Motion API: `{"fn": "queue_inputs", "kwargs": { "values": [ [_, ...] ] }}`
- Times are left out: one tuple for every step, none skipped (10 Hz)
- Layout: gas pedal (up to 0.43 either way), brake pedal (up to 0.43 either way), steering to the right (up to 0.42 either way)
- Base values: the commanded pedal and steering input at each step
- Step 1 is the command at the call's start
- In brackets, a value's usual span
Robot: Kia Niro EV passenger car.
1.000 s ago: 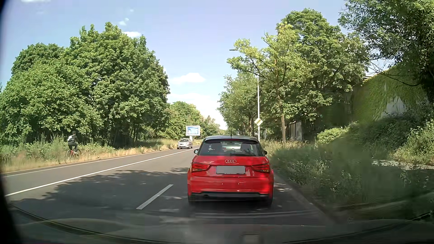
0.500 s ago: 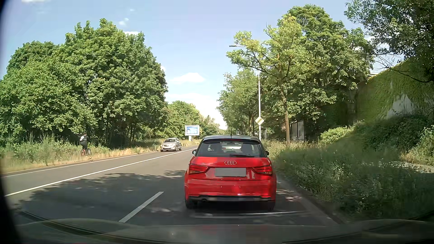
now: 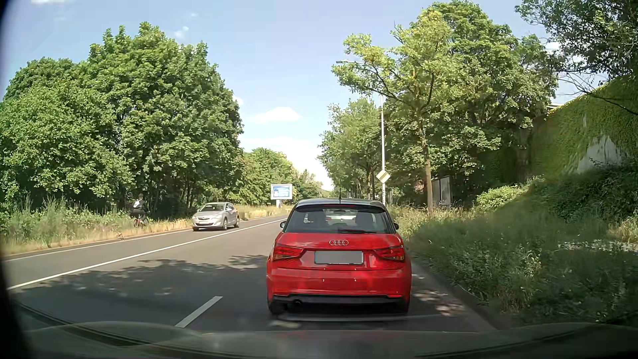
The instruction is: Follow the waypoints while adhering to traffic rules and regulations
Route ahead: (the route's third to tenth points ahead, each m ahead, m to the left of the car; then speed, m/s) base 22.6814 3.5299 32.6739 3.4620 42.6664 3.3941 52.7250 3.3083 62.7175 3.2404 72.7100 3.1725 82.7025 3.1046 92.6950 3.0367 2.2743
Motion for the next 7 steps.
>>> {"fn": "queue_inputs", "kwargs": {
  "values": [
    [0.000, 0.098, 0.003],
    [0.000, 0.122, 0.003],
    [0.000, 0.140, 0.003],
    [0.000, 0.159, 0.003],
    [0.000, 0.171, 0.003],
    [0.000, 0.189, 0.003],
    [0.000, 0.207, 0.003]
  ]
}}
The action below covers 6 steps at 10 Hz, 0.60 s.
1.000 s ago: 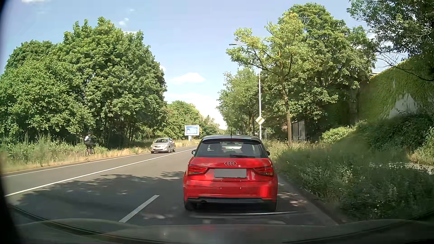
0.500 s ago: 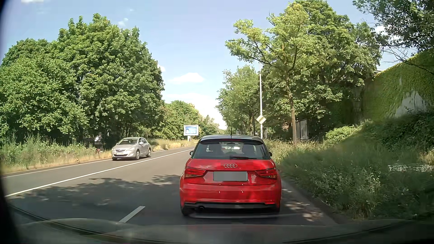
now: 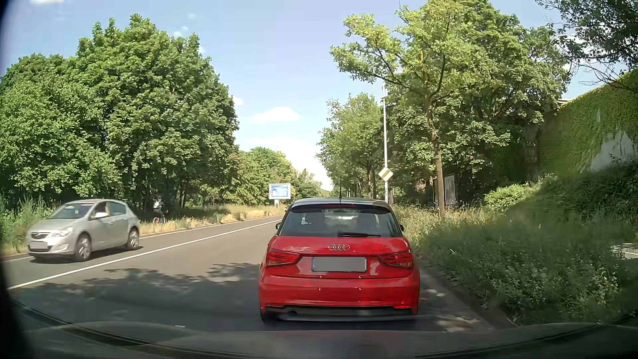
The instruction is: Follow the waypoints while adhering to traffic rules and regulations
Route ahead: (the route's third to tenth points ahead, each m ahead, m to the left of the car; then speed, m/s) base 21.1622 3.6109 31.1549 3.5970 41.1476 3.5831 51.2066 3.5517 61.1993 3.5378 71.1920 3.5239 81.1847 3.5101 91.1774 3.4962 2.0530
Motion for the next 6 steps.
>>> {"fn": "queue_inputs", "kwargs": {
  "values": [
    [0.000, 0.207, 0.003],
    [0.000, 0.213, 0.003],
    [0.000, 0.213, 0.003],
    [0.000, 0.220, 0.003],
    [0.000, 0.220, 0.003],
    [0.000, 0.220, 0.003]
  ]
}}
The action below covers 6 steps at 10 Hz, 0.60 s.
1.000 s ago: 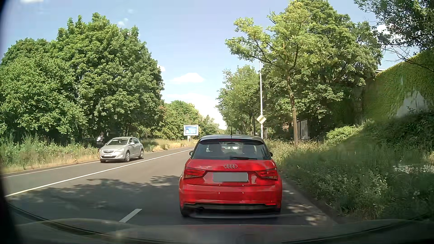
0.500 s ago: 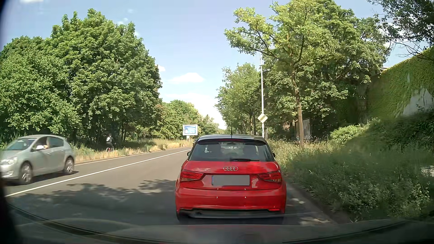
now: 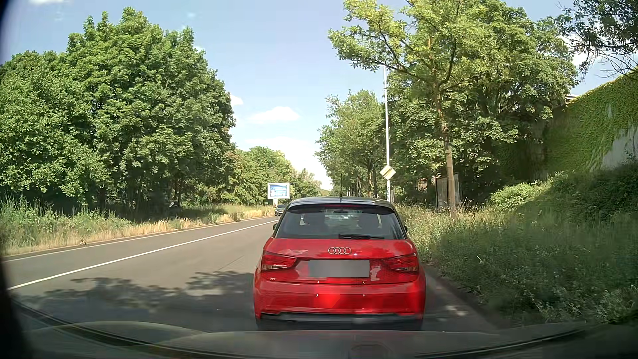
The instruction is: Follow the waypoints while adhering to traffic rules and regulations
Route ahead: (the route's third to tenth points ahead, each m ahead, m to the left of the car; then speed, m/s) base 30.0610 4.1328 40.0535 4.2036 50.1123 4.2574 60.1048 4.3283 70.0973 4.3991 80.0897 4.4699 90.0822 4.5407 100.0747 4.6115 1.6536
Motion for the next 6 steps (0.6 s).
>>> {"fn": "queue_inputs", "kwargs": {
  "values": [
    [0.000, 0.220, 0.003],
    [0.000, 0.220, 0.003],
    [0.000, 0.220, 0.003],
    [0.000, 0.220, 0.003],
    [0.000, 0.213, 0.003],
    [0.000, 0.207, 0.003]
  ]
}}
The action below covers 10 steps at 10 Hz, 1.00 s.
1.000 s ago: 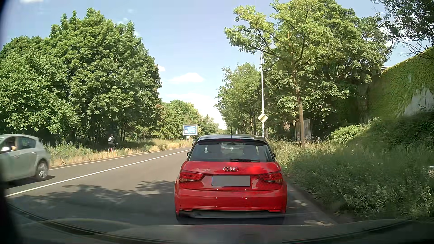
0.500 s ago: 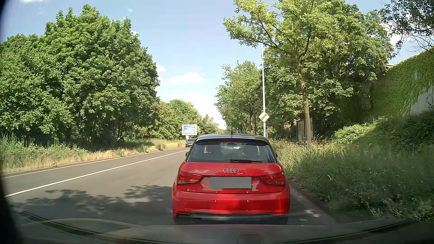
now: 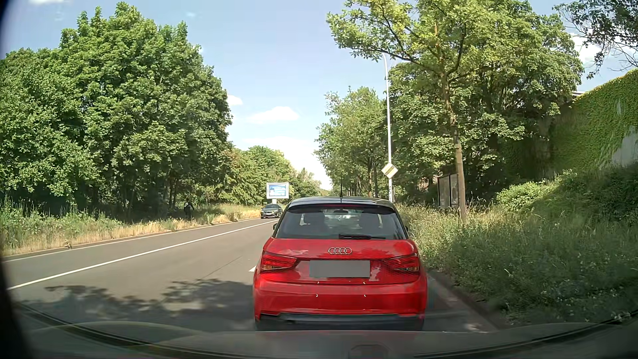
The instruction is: Follow the waypoints while adhering to traffic rules and regulations
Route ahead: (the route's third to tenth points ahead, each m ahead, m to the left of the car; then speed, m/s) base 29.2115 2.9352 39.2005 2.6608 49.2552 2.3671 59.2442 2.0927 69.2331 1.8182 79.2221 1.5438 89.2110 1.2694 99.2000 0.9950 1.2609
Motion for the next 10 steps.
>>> {"fn": "queue_inputs", "kwargs": {
  "values": [
    [0.000, 0.201, 0.003],
    [0.000, 0.195, 0.003],
    [0.000, 0.189, 0.003],
    [0.000, 0.177, 0.003],
    [0.000, 0.159, 0.003],
    [0.000, 0.122, 0.003],
    [0.000, 0.098, 0.002],
    [0.000, 0.073, 0.001],
    [0.000, 0.037, 0.001],
    [0.000, 0.030, 0.001]
  ]
}}
